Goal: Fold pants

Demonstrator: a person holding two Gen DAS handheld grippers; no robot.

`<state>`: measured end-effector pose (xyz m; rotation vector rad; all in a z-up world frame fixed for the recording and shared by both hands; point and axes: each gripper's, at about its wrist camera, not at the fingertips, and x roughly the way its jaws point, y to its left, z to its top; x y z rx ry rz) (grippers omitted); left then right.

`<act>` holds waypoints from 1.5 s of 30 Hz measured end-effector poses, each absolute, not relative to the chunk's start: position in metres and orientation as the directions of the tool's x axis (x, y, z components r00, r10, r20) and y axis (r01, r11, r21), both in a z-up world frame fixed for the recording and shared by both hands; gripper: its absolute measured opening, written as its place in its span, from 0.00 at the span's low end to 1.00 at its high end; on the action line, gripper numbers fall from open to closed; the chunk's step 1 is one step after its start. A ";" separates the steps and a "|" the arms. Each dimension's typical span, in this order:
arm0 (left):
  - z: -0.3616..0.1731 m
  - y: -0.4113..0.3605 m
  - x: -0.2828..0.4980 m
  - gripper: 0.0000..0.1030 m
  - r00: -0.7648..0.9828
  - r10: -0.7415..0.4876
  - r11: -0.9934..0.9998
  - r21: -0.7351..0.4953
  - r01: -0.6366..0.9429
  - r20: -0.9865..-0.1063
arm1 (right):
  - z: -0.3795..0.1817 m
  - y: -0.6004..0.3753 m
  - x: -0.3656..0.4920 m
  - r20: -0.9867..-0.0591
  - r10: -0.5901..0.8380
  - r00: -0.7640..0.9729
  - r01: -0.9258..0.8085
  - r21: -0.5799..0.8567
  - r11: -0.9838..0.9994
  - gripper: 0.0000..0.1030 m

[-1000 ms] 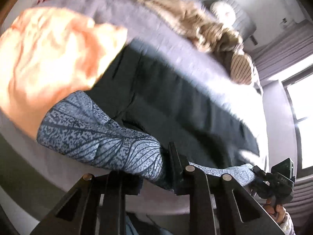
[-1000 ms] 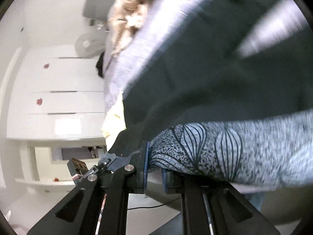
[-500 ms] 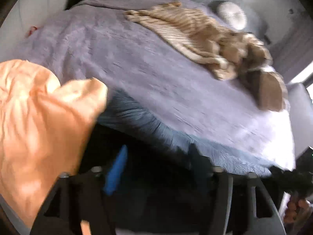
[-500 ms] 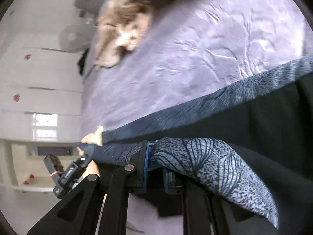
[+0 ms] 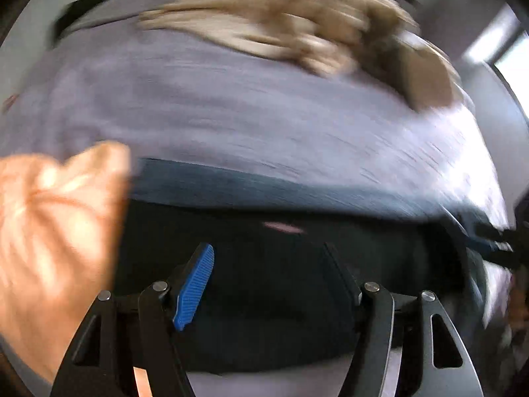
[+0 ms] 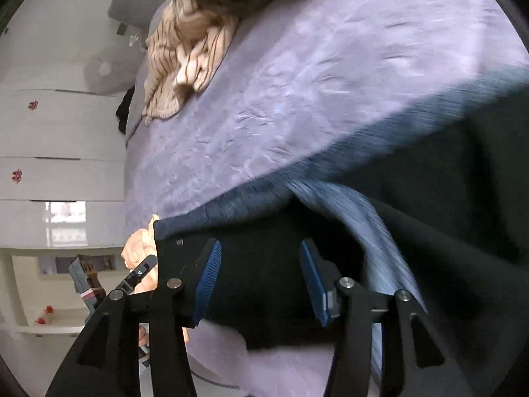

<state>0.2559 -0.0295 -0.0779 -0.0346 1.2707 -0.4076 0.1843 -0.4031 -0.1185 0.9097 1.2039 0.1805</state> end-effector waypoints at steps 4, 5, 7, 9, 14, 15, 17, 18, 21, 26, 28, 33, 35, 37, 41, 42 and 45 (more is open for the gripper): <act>-0.075 -0.117 0.219 0.66 0.080 -0.456 0.810 -0.376 0.451 -0.886 | -0.108 -0.440 0.101 -0.771 0.472 0.427 0.447 0.634 0.631 0.52; -0.076 -0.137 0.210 0.66 0.041 -0.476 0.782 -0.401 0.478 -0.879 | -0.106 -0.450 0.073 -0.787 0.440 0.433 0.484 0.614 0.624 0.52; -0.081 -0.183 0.190 0.66 -0.043 -0.496 0.719 -0.438 0.539 -0.867 | -0.107 -0.471 0.025 -0.804 0.399 0.440 0.543 0.593 0.595 0.52; -0.088 -0.221 0.171 0.66 -0.115 -0.506 0.667 -0.473 0.576 -0.855 | -0.119 -0.487 -0.028 -0.814 0.391 0.430 0.604 0.581 0.545 0.54; -0.113 -0.291 0.136 0.66 -0.235 -0.454 0.638 -0.498 0.588 -0.859 | -0.167 -0.501 -0.119 -0.837 0.419 0.353 0.697 0.534 0.479 0.54; -0.116 -0.300 0.130 0.66 -0.238 -0.440 0.640 -0.488 0.594 -0.866 | -0.178 -0.502 -0.131 -0.828 0.439 0.348 0.710 0.539 0.454 0.54; -0.122 -0.314 0.122 0.66 -0.266 -0.417 0.630 -0.487 0.604 -0.869 | -0.203 -0.501 -0.148 -0.790 0.490 0.369 0.719 0.577 0.387 0.54; -0.126 -0.323 0.118 0.66 -0.278 -0.399 0.625 -0.481 0.615 -0.874 | -0.211 -0.500 -0.154 -0.772 0.506 0.385 0.719 0.595 0.359 0.55; -0.130 -0.334 0.111 0.66 -0.296 -0.375 0.619 -0.475 0.626 -0.879 | -0.240 -0.499 -0.165 -0.696 0.570 0.436 0.696 0.663 0.277 0.55; -0.137 -0.340 0.105 0.65 -0.341 -0.354 0.620 -0.491 0.612 -0.871 | -0.260 -0.503 -0.178 -0.596 0.614 0.518 0.661 0.734 0.154 0.19; -0.132 -0.341 0.107 0.42 -0.359 -0.376 0.604 -0.520 0.604 -0.854 | -0.240 -0.511 -0.179 -0.566 0.602 0.563 0.627 0.767 0.136 0.15; -0.100 -0.360 0.117 0.40 -0.337 -0.445 0.575 -0.553 0.603 -0.830 | -0.172 -0.549 -0.148 -0.500 0.558 0.662 0.490 0.852 0.182 0.15; -0.088 -0.369 0.126 0.40 -0.304 -0.476 0.574 -0.554 0.604 -0.825 | -0.146 -0.568 -0.126 -0.489 0.536 0.688 0.442 0.868 0.225 0.15; -0.075 -0.382 0.140 0.40 -0.264 -0.511 0.577 -0.554 0.600 -0.818 | -0.123 -0.590 -0.103 -0.480 0.517 0.709 0.399 0.877 0.267 0.15; -0.057 -0.404 0.172 0.40 -0.169 -0.545 0.600 -0.523 0.606 -0.821 | -0.083 -0.646 -0.051 -0.474 0.487 0.733 0.332 0.875 0.352 0.15; -0.055 -0.407 0.180 0.40 -0.150 -0.548 0.606 -0.514 0.607 -0.823 | -0.078 -0.663 -0.034 -0.492 0.483 0.725 0.332 0.863 0.381 0.15; -0.051 -0.420 0.207 0.40 -0.089 -0.536 0.639 -0.473 0.607 -0.839 | -0.074 -0.700 0.011 -0.538 0.481 0.692 0.337 0.830 0.444 0.15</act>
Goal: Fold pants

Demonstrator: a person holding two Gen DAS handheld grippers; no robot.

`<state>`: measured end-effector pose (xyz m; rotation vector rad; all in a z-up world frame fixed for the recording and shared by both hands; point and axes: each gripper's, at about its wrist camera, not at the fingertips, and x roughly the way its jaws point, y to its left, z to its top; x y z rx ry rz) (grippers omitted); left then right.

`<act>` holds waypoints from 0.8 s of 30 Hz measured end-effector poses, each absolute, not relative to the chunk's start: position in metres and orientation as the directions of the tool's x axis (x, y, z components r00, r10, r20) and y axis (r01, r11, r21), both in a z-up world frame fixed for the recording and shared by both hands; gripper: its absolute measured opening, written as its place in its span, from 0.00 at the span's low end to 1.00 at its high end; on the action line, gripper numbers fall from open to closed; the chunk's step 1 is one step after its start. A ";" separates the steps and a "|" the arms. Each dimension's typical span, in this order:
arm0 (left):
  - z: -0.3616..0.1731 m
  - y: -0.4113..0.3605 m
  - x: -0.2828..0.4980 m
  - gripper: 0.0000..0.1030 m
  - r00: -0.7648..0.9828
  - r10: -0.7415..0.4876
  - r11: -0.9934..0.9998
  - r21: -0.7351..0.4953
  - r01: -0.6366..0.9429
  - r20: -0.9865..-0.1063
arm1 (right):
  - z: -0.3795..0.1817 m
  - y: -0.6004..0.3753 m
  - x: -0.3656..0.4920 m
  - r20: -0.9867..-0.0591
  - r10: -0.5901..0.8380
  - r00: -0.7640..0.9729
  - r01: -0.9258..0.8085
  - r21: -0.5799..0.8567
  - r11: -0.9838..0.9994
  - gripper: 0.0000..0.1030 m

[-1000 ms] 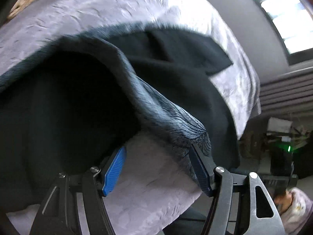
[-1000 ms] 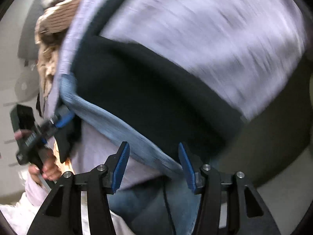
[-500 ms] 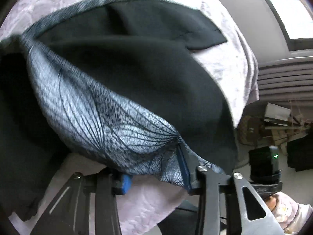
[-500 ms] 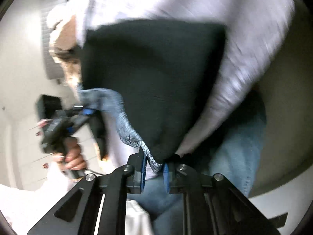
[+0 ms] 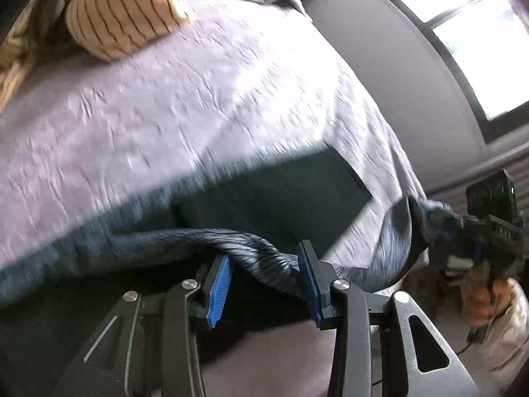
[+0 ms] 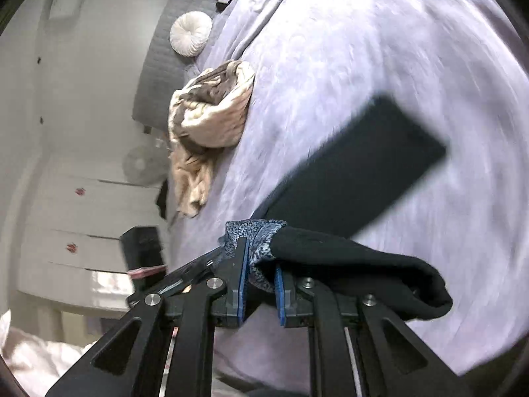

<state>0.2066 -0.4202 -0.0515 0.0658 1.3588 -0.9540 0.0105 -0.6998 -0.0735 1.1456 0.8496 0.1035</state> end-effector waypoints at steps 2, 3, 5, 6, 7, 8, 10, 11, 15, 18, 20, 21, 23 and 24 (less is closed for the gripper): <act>-0.053 -0.428 0.225 0.43 -0.035 -0.512 0.675 -0.427 0.602 -0.858 | -0.080 -0.725 0.040 -0.569 0.479 0.668 0.359 0.811 0.462 0.15; -0.054 -0.430 0.235 0.43 -0.003 -0.500 0.696 -0.404 0.594 -0.866 | -0.086 -0.736 0.056 -0.581 0.476 0.660 0.372 0.803 0.465 0.15; -0.060 -0.429 0.249 0.43 0.026 -0.477 0.727 -0.378 0.574 -0.878 | -0.095 -0.752 0.075 -0.603 0.468 0.646 0.406 0.791 0.458 0.15; -0.064 -0.429 0.257 0.43 0.036 -0.466 0.742 -0.368 0.560 -0.884 | -0.105 -0.758 0.085 -0.614 0.467 0.637 0.427 0.785 0.449 0.19; -0.067 -0.427 0.261 0.43 0.045 -0.451 0.753 -0.353 0.555 -0.891 | -0.118 -0.766 0.095 -0.636 0.464 0.616 0.456 0.769 0.449 0.20; -0.070 -0.425 0.262 0.43 0.054 -0.435 0.763 -0.336 0.553 -0.899 | -0.128 -0.767 0.106 -0.672 0.452 0.587 0.492 0.739 0.460 0.25; -0.074 -0.418 0.265 0.43 0.062 -0.412 0.779 -0.317 0.541 -0.909 | -0.148 -0.769 0.117 -0.730 0.434 0.528 0.554 0.684 0.475 0.34; -0.074 -0.414 0.265 0.43 0.065 -0.403 0.788 -0.310 0.532 -0.913 | -0.153 -0.769 0.118 -0.740 0.421 0.525 0.567 0.673 0.475 0.39; -0.075 -0.399 0.258 0.43 0.078 -0.376 0.809 -0.286 0.514 -0.923 | -0.130 -0.767 0.107 -0.728 0.371 0.576 0.528 0.678 0.511 0.51; -0.079 -0.388 0.247 0.43 0.084 -0.347 0.830 -0.265 0.491 -0.934 | -0.106 -0.767 0.097 -0.790 0.255 0.558 0.526 0.574 0.627 0.52; -0.083 -0.382 0.238 0.43 0.086 -0.322 0.842 -0.244 0.480 -0.943 | -0.105 -0.774 0.088 -0.840 0.180 0.512 0.577 0.492 0.652 0.52; -0.085 -0.379 0.233 0.43 0.083 -0.314 0.846 -0.239 0.476 -0.946 | -0.109 -0.777 0.081 -0.875 0.131 0.465 0.624 0.429 0.654 0.52; -0.087 -0.376 0.226 0.43 0.078 -0.308 0.851 -0.237 0.468 -0.948 | -0.121 -0.784 0.071 -0.907 0.098 0.411 0.670 0.373 0.642 0.52; -0.088 -0.374 0.223 0.43 0.076 -0.305 0.853 -0.236 0.466 -0.949 | -0.128 -0.785 0.067 -0.911 0.111 0.396 0.682 0.373 0.629 0.52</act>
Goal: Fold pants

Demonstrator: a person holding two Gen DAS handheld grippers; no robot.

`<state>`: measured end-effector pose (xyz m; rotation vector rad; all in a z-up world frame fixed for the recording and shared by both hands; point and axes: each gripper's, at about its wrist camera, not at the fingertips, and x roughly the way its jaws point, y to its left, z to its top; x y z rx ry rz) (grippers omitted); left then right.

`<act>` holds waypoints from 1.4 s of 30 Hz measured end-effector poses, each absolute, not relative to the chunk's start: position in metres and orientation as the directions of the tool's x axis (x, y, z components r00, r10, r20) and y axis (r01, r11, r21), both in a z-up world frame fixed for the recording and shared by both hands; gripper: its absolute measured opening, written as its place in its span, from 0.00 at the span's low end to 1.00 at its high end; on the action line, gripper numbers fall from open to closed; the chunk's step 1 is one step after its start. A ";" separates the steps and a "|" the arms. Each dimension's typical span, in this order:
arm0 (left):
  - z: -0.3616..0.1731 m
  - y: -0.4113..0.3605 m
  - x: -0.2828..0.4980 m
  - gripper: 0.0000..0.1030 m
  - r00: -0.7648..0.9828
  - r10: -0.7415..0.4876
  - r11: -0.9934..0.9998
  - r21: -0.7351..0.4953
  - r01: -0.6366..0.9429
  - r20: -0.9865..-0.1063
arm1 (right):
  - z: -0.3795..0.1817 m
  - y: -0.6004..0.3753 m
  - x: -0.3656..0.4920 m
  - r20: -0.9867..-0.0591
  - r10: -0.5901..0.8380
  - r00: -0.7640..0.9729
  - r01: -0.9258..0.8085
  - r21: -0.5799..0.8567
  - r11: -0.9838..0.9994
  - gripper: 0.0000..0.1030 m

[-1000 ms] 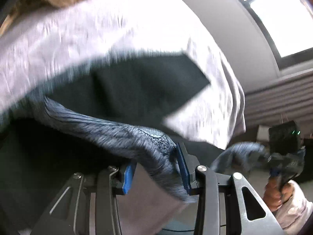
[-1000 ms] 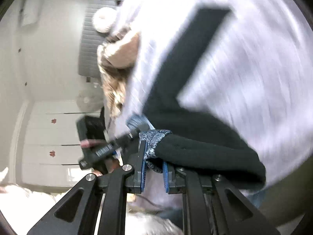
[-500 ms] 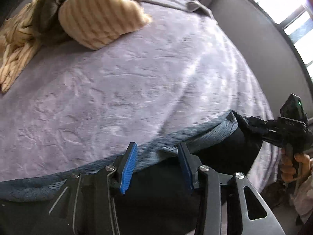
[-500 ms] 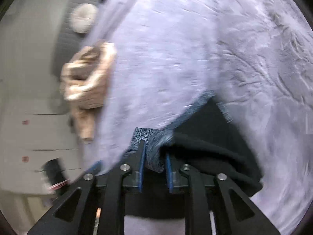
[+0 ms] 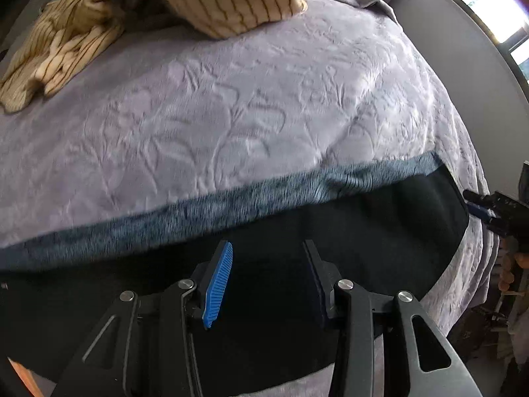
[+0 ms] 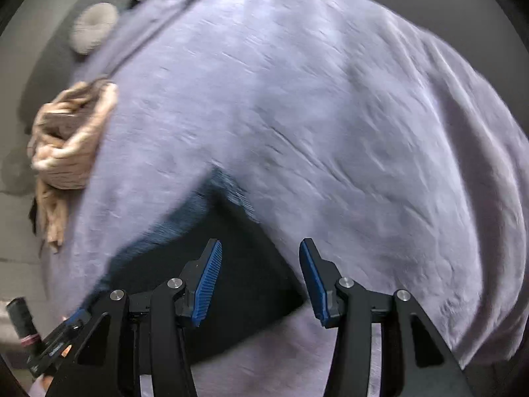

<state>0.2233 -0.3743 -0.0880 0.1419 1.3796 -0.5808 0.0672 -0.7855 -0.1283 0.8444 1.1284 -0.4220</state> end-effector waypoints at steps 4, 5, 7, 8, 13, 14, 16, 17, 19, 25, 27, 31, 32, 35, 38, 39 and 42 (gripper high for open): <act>-0.098 -0.373 0.215 0.43 0.053 -0.273 0.855 -0.217 0.471 -0.961 | -0.152 -0.776 0.059 -0.920 0.173 0.353 0.687 0.380 0.619 0.41; -0.099 -0.373 0.214 0.43 0.048 -0.266 0.857 -0.214 0.469 -0.963 | -0.151 -0.773 0.058 -0.929 0.149 0.338 0.685 0.352 0.638 0.33; -0.095 -0.373 0.213 0.43 0.060 -0.273 0.856 -0.214 0.471 -0.960 | -0.137 -0.775 0.060 -0.924 0.121 0.362 0.668 0.348 0.658 0.21; -0.093 -0.373 0.213 0.43 0.072 -0.277 0.854 -0.211 0.476 -0.958 | -0.132 -0.777 0.061 -0.920 0.113 0.376 0.657 0.350 0.667 0.18; -0.109 -0.366 0.220 0.43 0.076 -0.193 0.883 -0.139 0.448 -0.978 | -0.150 -0.786 0.061 -0.940 0.114 0.321 0.661 0.309 0.684 0.23; -0.108 -0.362 0.222 0.43 0.082 -0.191 0.889 -0.137 0.436 -0.978 | -0.149 -0.790 0.056 -0.920 0.133 0.369 0.679 0.364 0.638 0.25; -0.103 -0.352 0.225 0.43 0.104 -0.199 0.895 -0.137 0.424 -0.975 | -0.141 -0.796 0.038 -0.857 0.172 0.485 0.678 0.493 0.545 0.37; -0.103 -0.348 0.226 0.43 0.108 -0.197 0.895 -0.134 0.425 -0.974 | -0.139 -0.796 0.032 -0.833 0.195 0.518 0.665 0.535 0.521 0.46; -0.107 -0.344 0.230 0.43 0.101 -0.187 0.896 -0.128 0.425 -0.977 | -0.139 -0.792 0.018 -0.782 0.257 0.568 0.633 0.615 0.470 0.47; -0.126 -0.355 0.241 0.43 0.099 -0.166 0.905 -0.111 0.410 -0.981 | -0.178 -0.777 0.018 -0.711 0.348 0.612 0.627 0.703 0.335 0.47; -0.130 -0.360 0.240 0.43 0.109 -0.160 0.903 -0.101 0.417 -0.981 | -0.186 -0.776 0.022 -0.677 0.345 0.650 0.610 0.736 0.294 0.47; -0.136 -0.369 0.241 0.44 0.125 -0.135 0.904 -0.071 0.421 -0.983 | -0.204 -0.772 0.043 -0.668 0.357 0.653 0.635 0.740 0.223 0.18; -0.134 -0.371 0.242 0.44 0.125 -0.137 0.905 -0.073 0.418 -0.983 | -0.194 -0.772 0.048 -0.670 0.341 0.659 0.626 0.740 0.244 0.15; -0.128 -0.373 0.248 0.43 0.135 -0.162 0.905 -0.092 0.416 -0.978 | -0.145 -0.769 0.057 -0.628 0.326 0.706 0.527 0.774 0.349 0.14; -0.136 -0.375 0.251 0.43 0.135 -0.154 0.909 -0.087 0.408 -0.979 | -0.127 -0.767 0.060 -0.635 0.318 0.704 0.493 0.759 0.425 0.13; -0.141 -0.377 0.253 0.43 0.143 -0.149 0.912 -0.080 0.401 -0.978 | -0.134 -0.768 0.061 -0.662 0.309 0.683 0.518 0.737 0.434 0.14; -0.150 -0.388 0.262 0.44 0.176 -0.134 0.914 -0.053 0.403 -0.975 | -0.179 -0.774 0.060 -0.766 0.298 0.569 0.631 0.640 0.439 0.27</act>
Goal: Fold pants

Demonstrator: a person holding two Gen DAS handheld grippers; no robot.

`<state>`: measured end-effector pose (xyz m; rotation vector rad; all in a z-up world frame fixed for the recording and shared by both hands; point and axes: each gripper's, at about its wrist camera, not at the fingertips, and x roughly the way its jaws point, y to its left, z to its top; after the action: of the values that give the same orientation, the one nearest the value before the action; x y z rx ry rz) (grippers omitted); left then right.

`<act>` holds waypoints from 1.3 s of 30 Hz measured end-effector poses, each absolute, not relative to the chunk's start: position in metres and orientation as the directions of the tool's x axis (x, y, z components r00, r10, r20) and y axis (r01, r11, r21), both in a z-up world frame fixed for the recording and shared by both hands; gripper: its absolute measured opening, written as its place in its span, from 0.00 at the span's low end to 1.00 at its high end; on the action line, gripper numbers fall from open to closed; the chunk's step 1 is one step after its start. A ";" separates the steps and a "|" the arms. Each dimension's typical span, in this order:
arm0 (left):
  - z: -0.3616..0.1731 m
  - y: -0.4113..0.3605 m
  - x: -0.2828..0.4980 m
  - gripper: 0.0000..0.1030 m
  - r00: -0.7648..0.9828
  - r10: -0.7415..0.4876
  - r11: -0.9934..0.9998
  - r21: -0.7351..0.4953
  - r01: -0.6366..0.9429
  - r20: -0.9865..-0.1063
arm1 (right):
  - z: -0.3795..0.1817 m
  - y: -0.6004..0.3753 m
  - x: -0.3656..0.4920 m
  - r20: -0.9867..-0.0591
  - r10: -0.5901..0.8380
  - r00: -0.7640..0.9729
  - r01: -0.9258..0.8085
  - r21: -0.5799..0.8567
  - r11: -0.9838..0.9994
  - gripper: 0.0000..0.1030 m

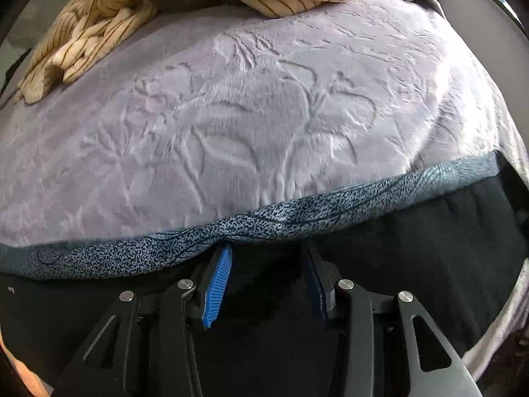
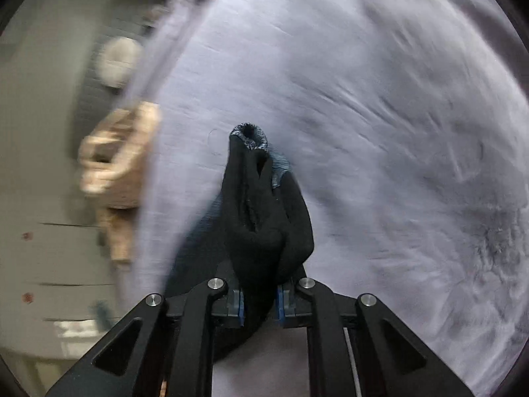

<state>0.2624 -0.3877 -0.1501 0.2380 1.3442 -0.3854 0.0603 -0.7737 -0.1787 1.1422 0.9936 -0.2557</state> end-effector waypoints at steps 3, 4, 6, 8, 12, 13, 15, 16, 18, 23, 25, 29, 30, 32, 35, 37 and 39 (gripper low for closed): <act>-0.152 -0.385 0.274 0.45 0.170 -0.165 0.917 -0.087 0.388 -0.972 | -0.192 -0.776 0.049 -0.755 0.290 0.588 0.664 0.656 0.358 0.38; -0.151 -0.383 0.281 0.45 0.159 -0.180 0.917 -0.107 0.383 -0.971 | -0.186 -0.775 0.044 -0.764 0.271 0.586 0.679 0.645 0.350 0.40; -0.143 -0.372 0.286 0.45 0.141 -0.208 0.915 -0.142 0.377 -0.968 | -0.170 -0.774 0.034 -0.813 0.221 0.539 0.716 0.580 0.389 0.41; -0.133 -0.361 0.285 0.45 0.151 -0.202 0.912 -0.130 0.389 -0.968 | -0.141 -0.773 0.024 -0.860 0.122 0.496 0.741 0.492 0.456 0.41; -0.115 -0.319 0.279 0.45 0.190 -0.172 0.924 -0.091 0.373 -0.967 | -0.096 -0.744 0.030 -0.846 0.084 0.526 0.662 0.470 0.583 0.41; -0.115 -0.305 0.283 0.45 0.201 -0.150 0.933 -0.071 0.354 -0.968 | -0.093 -0.731 0.040 -0.831 0.135 0.540 0.620 0.501 0.604 0.41; -0.117 -0.277 0.284 0.45 0.207 -0.116 0.950 -0.048 0.310 -0.971 | -0.096 -0.692 0.060 -0.796 0.270 0.542 0.522 0.570 0.635 0.41; -0.118 -0.265 0.286 0.45 0.210 -0.098 0.956 -0.034 0.290 -0.973 | -0.099 -0.672 0.068 -0.770 0.347 0.535 0.473 0.614 0.632 0.41; -0.118 -0.235 0.284 0.45 0.219 -0.058 0.968 -0.001 0.249 -0.974 | -0.108 -0.632 0.081 -0.712 0.484 0.508 0.393 0.692 0.606 0.41; -0.120 -0.161 0.275 0.45 0.215 0.022 0.984 0.058 0.166 -0.976 | -0.142 -0.519 0.103 -0.590 0.723 0.360 0.290 0.807 0.514 0.41; -0.128 -0.132 0.271 0.50 0.215 0.059 0.987 0.088 0.131 -0.975 | -0.157 -0.488 0.107 -0.542 0.773 0.329 0.306 0.836 0.456 0.41; -0.144 -0.090 0.264 0.63 0.219 0.051 0.994 0.070 0.081 -0.974 | -0.184 -0.432 0.109 -0.483 0.836 0.259 0.335 0.857 0.391 0.41; -0.147 -0.085 0.263 0.63 0.223 0.021 0.995 0.041 0.088 -0.975 | -0.189 -0.421 0.111 -0.484 0.841 0.243 0.340 0.854 0.394 0.41; -0.149 -0.084 0.262 0.63 0.230 0.007 0.993 0.033 0.113 -0.973 | -0.196 -0.404 0.112 -0.493 0.839 0.230 0.352 0.846 0.401 0.43; -0.149 -0.074 0.262 0.63 0.232 -0.019 0.991 0.012 0.132 -0.972 | -0.205 -0.392 0.118 -0.511 0.828 0.229 0.379 0.831 0.408 0.43; -0.149 -0.065 0.260 0.63 0.231 -0.044 0.990 -0.012 0.138 -0.972 | -0.208 -0.391 0.118 -0.502 0.830 0.243 0.406 0.830 0.383 0.43; -0.151 -0.061 0.262 0.63 0.234 -0.053 0.988 -0.018 0.151 -0.971 | -0.204 -0.394 0.116 -0.499 0.822 0.275 0.402 0.836 0.373 0.43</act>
<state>0.2618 -0.0609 -0.1506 0.0855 1.3274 -0.1399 0.1163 -0.3939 -0.2039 1.2344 1.3369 0.4092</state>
